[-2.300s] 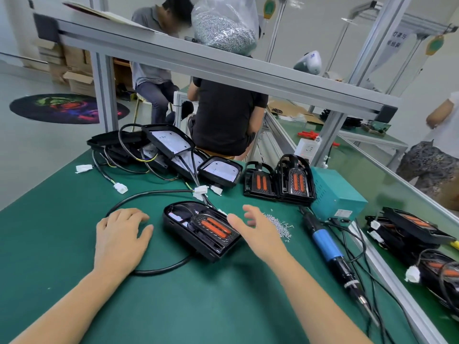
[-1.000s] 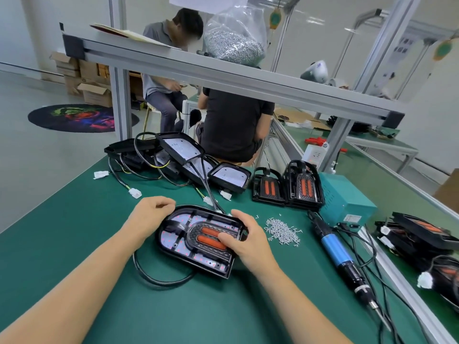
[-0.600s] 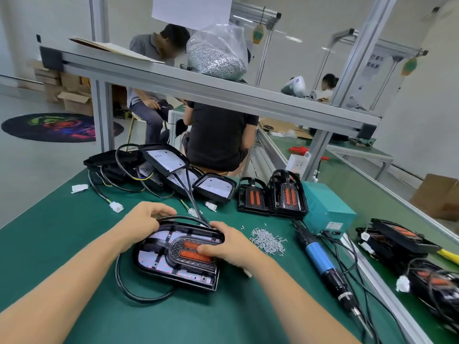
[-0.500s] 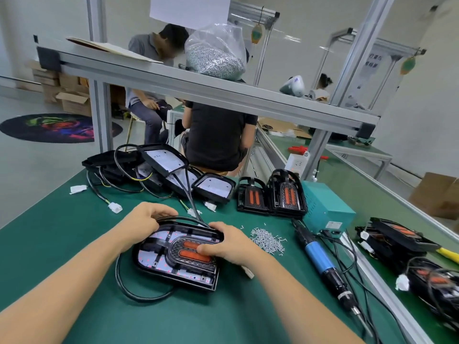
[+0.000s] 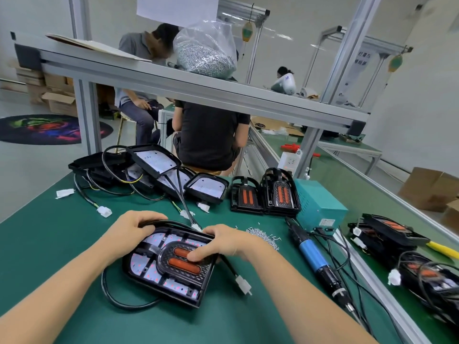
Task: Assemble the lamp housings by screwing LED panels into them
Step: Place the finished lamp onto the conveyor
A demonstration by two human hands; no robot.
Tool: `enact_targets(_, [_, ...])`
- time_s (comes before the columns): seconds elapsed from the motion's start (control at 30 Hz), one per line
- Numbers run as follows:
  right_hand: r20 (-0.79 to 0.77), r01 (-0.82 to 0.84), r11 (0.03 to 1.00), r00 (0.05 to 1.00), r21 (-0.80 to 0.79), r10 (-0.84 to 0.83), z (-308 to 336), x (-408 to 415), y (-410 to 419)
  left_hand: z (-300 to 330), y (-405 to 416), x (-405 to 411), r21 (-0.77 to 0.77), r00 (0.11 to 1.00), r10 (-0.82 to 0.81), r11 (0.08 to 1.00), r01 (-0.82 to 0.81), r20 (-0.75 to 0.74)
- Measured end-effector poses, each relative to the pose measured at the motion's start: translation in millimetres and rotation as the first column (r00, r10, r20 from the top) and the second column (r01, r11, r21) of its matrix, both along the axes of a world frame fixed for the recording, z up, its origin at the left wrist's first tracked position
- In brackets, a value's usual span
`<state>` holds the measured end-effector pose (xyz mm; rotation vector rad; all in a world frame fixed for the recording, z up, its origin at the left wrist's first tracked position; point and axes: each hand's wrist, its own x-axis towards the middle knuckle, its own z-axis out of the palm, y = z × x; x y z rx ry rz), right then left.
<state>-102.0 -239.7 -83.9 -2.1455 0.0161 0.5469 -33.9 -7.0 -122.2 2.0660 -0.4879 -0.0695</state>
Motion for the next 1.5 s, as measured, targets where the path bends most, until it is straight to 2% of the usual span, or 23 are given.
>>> enact_targets(0.23, [-0.081,0.112,0.96,0.992,0.257,-0.094,-2,-10,3,4,7,-4,-0.243,0.99,-0.023,0.97,-0.013,-0.143])
enact_targets(0.4, [0.106,0.167,0.929,0.971,0.331,-0.212,8,-25,-3,6,5,-7,-0.456,0.976,0.005,0.884,-0.106,-0.218])
enact_targets(0.47, [0.17,0.211,0.871,0.934,0.444,-0.313,12,-33,-10,6,3,-9,-0.524,0.971,0.028,0.838,-0.154,-0.239])
enact_targets(0.53, [0.176,0.27,0.772,0.881,0.575,-0.439,16,-41,-16,7,-4,-17,-0.558,0.958,0.033,0.807,-0.194,-0.285])
enact_targets(0.6, [0.169,0.309,0.68,0.825,0.665,-0.54,18,-48,-22,11,-17,-29,-0.611,0.935,-0.054,0.77,-0.184,-0.349])
enact_targets(0.67, [0.179,0.325,0.614,0.767,0.719,-0.616,18,-53,-26,15,-36,-42,-0.67,0.893,-0.217,0.733,-0.117,-0.395])
enact_targets(0.8, [0.226,0.346,0.54,0.642,0.767,-0.733,16,-66,-33,30,-79,-67,-0.762,0.768,-0.557,0.631,0.145,-0.316])
enact_targets(0.87, [0.229,0.342,0.507,0.603,0.791,-0.764,15,-74,-38,38,-99,-78,-0.801,0.698,-0.642,0.575,0.165,-0.317])
enact_targets(0.93, [0.221,0.329,0.468,0.573,0.82,-0.79,13,-84,-44,43,-119,-87,-0.821,0.674,-0.647,0.561,0.104,-0.357])
enact_targets(1.03, [0.201,0.315,0.409,0.527,0.856,-0.826,8,-99,-56,45,-147,-97,-0.813,0.695,-0.579,0.582,-0.015,-0.427])
enact_targets(1.1, [0.202,0.32,0.385,0.48,0.866,-0.854,6,-109,-65,46,-163,-102,-0.825,0.692,-0.547,0.55,-0.127,-0.471])
enact_targets(1.17, [0.193,0.328,0.351,0.43,0.877,-0.882,4,-119,-73,47,-179,-108,-0.841,0.629,-0.587,0.492,-0.225,-0.511])
enact_targets(1.23, [0.174,0.335,0.313,0.385,0.889,-0.906,2,-129,-81,55,-195,-116,-0.863,0.525,-0.687,0.442,-0.246,-0.502])
enact_targets(1.3, [0.164,0.346,0.285,0.34,0.894,-0.926,-1,-139,-89,60,-211,-124,-0.875,0.461,-0.747,0.447,-0.185,-0.479])
enact_targets(1.37, [0.151,0.365,0.26,0.299,0.894,-0.942,-4,-149,-98,61,-228,-129,-0.867,0.436,-0.756,0.474,-0.152,-0.489])
enact_targets(1.5, [0.186,0.441,0.268,0.221,0.857,-0.957,-8,-171,-119,63,-263,-141,-0.819,0.467,-0.699,0.563,-0.106,-0.541])
